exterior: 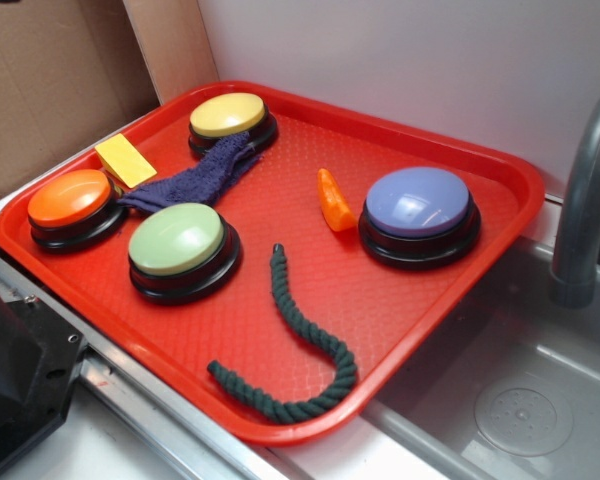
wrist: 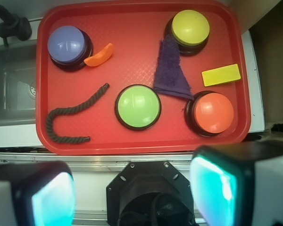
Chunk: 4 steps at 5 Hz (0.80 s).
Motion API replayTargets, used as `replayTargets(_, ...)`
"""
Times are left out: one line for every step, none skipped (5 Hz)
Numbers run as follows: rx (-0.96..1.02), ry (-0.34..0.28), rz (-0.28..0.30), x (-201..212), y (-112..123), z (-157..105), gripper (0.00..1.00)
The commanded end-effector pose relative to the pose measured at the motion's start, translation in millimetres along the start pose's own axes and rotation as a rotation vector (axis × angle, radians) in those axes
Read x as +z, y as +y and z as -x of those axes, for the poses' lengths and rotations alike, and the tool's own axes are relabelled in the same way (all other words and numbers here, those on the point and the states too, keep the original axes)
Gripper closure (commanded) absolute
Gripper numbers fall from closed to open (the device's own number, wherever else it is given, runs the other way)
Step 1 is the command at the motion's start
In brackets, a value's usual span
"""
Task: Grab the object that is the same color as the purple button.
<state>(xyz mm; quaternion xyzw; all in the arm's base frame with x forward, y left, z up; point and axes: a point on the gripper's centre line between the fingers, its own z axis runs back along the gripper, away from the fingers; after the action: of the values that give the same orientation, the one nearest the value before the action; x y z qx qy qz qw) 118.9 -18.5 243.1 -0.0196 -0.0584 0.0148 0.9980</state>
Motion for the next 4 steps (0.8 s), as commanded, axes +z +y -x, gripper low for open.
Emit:
replayTargets(0.000, 0.000, 0.000, 0.0, 0.0, 0.0, 0.00)
replayTargets(0.041, -0.065, -0.027, -22.9, 9.7, -23.1, 0.00)
replayTargets(0.092, -0.084, -0.073, -59.6, 25.9, -47.2, 0.00)
replayTargets(0.139, -0.105, -0.125, -85.5, 43.2, -68.3, 0.00)
